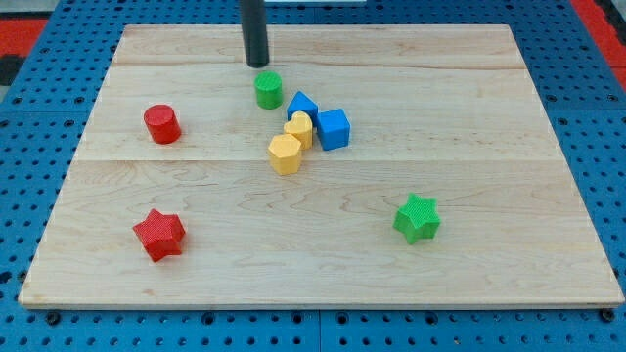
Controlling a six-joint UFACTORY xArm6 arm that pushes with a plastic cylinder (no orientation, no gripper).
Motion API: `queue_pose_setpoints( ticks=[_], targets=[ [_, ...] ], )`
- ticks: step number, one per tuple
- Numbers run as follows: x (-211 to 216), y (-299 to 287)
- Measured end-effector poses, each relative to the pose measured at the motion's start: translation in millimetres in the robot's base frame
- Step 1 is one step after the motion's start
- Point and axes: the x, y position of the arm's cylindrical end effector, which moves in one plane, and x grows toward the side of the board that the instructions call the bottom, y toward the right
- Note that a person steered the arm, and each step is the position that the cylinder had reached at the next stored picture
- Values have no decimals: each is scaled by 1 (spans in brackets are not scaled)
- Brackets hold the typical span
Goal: Push the green circle into the blue triangle
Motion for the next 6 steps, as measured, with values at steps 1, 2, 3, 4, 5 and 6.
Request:
queue_pose_setpoints(
  ticks=[1, 2, 3, 4, 5, 6],
  targets=[
    [45, 22],
    [49, 30],
    [73, 30],
    [78, 22],
    [47, -52],
    [48, -122]
  ],
)
